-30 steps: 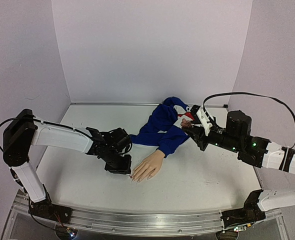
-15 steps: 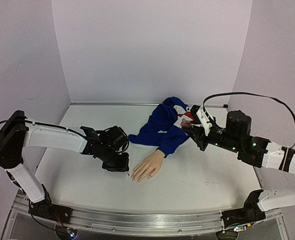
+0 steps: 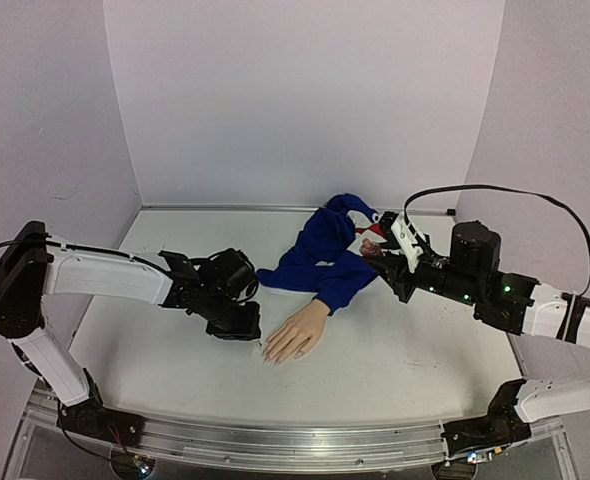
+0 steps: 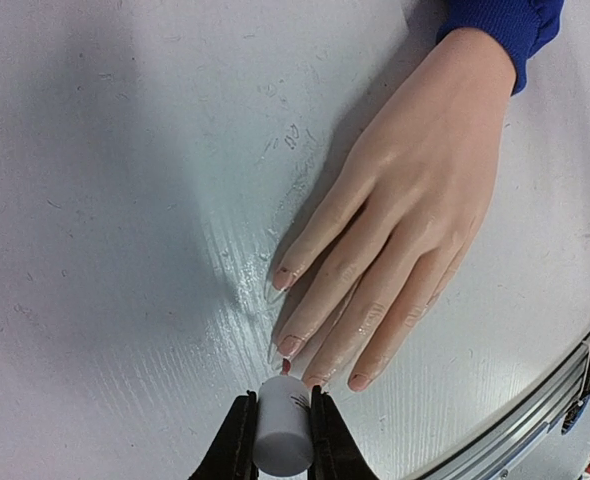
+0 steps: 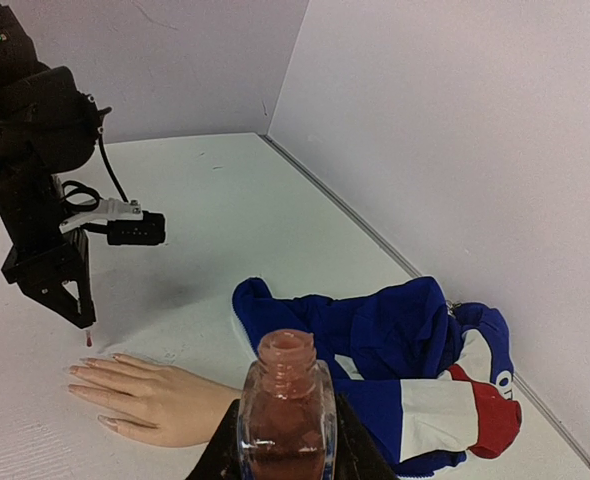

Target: Paint the nails

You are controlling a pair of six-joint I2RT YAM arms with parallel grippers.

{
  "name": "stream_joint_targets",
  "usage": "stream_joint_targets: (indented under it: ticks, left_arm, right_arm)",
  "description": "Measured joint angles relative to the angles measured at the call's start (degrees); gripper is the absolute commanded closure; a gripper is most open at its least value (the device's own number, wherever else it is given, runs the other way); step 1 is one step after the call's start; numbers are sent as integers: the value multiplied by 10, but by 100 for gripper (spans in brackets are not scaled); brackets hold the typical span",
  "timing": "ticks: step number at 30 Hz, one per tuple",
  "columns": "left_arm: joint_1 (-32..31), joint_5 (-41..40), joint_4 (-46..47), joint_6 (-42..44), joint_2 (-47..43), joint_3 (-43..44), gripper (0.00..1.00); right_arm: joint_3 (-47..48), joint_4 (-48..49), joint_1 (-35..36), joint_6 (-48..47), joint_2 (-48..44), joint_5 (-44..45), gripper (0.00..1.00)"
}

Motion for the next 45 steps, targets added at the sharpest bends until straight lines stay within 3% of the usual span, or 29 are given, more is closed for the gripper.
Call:
stream_joint_targets:
  ticks: [45]
  left_arm:
    - [0,20,-6,11,49,30,100]
  right_arm:
    - [0,0,-3,2,0,-1,100]
